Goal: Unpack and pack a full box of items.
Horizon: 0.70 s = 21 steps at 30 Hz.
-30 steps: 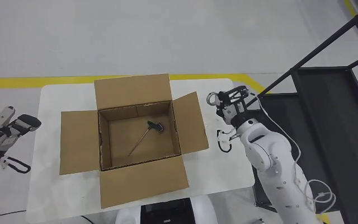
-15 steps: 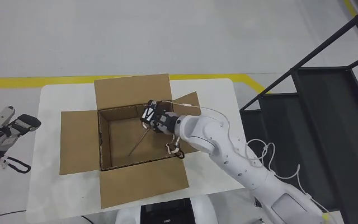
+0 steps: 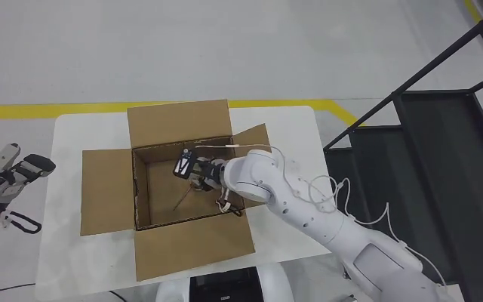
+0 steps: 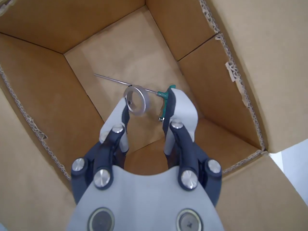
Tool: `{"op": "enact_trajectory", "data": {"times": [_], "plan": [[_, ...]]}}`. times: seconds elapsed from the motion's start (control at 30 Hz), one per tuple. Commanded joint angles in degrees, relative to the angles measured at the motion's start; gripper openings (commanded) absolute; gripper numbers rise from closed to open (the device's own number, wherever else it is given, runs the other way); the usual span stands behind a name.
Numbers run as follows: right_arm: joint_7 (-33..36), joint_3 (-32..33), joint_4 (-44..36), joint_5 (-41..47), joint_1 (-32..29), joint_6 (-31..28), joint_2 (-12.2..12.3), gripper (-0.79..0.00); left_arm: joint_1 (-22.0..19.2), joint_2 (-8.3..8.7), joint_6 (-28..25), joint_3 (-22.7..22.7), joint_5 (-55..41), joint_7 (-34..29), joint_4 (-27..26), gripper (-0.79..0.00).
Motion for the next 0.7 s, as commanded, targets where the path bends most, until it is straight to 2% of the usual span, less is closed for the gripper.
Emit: {"op": "enact_trajectory", "data": {"times": [0.0,0.13,0.3,0.47,0.6,0.67], "plan": [[0.0,0.7,-0.9,-0.2,-0.4,-1.2,0.3,0.0,0.0,0.0,0.0,0.0,0.0,0.0,0.0,0.0],[-4.0,5.6,-3.9,3.8,-3.0,-6.1,1.5,0.0,0.0,0.0,0.0,0.0,0.0,0.0,0.0,0.0],[-11.8,18.5,-10.2,9.9,-10.6,-12.0,4.4,0.0,0.0,0.0,0.0,0.0,0.0,0.0,0.0,0.0],[-15.5,31.7,-18.9,7.6,-20.6,-12.6,6.9,0.0,0.0,0.0,0.0,0.0,0.0,0.0,0.0,0.0],[-17.3,38.6,-22.1,7.4,-26.7,-12.5,8.0,0.0,0.0,0.0,0.0,0.0,0.0,0.0,0.0,0.0],[-19.5,41.1,-22.8,10.2,-29.2,-13.8,8.3,0.0,0.0,0.0,0.0,0.0,0.0,0.0,0.0,0.0]]}}
